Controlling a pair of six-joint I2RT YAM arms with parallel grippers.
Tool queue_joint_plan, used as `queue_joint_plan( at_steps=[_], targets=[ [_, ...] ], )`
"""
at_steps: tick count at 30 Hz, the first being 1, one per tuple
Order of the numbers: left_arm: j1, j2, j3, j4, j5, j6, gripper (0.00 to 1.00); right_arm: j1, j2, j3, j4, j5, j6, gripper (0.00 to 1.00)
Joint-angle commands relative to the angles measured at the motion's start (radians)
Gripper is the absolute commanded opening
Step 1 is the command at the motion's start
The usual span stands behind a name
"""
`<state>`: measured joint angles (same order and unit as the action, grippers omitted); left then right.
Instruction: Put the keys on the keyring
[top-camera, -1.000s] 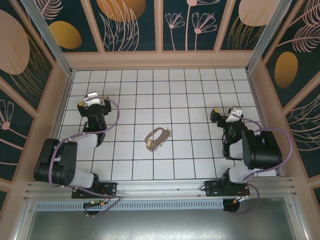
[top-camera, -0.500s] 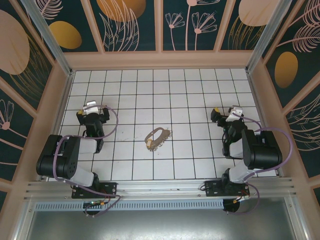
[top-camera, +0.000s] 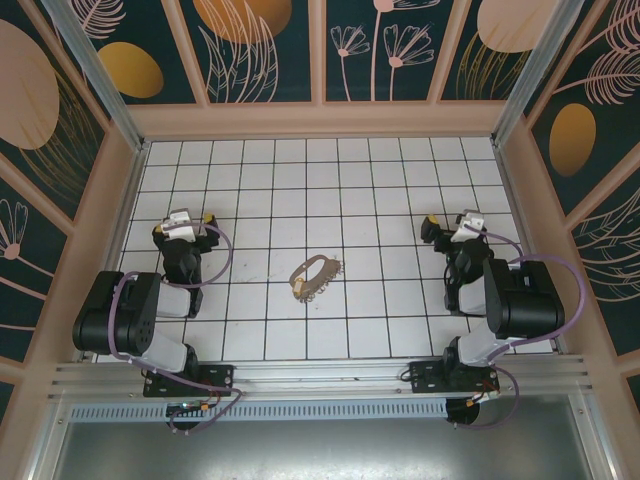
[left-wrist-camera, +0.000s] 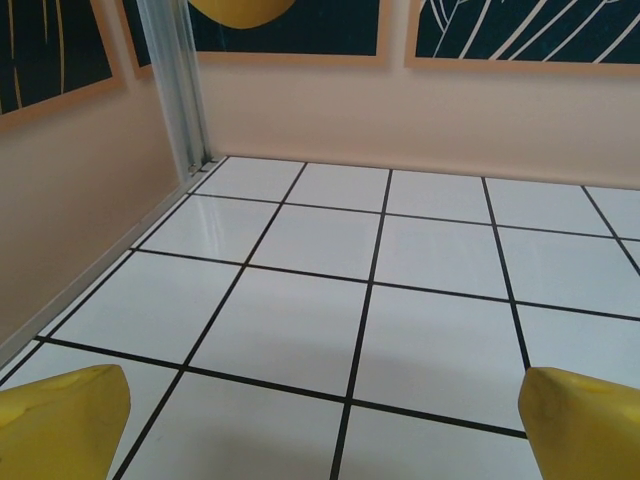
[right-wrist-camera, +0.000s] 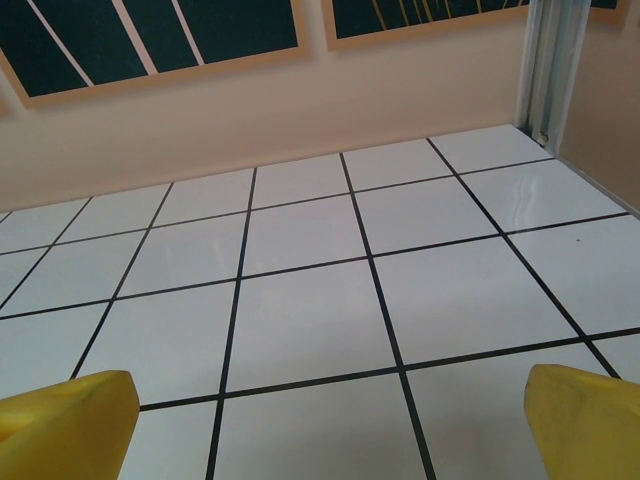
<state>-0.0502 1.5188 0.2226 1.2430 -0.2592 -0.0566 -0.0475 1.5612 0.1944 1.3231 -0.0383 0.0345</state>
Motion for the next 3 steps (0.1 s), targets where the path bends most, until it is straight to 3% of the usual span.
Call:
queue_joint_plan(
  at_steps=[1,3],
  targets=[
    [0.006,0.006,0.002,0.060,0.020,-0.015,0.99,0.021,0.002,0.024,-0.001,0.047,-0.015,0.99],
    [0.006,0.005,0.001,0.060,0.021,-0.016,0.99,0.021,0.001,0.022,0.002,0.049,-0.018,0.99]
  ],
)
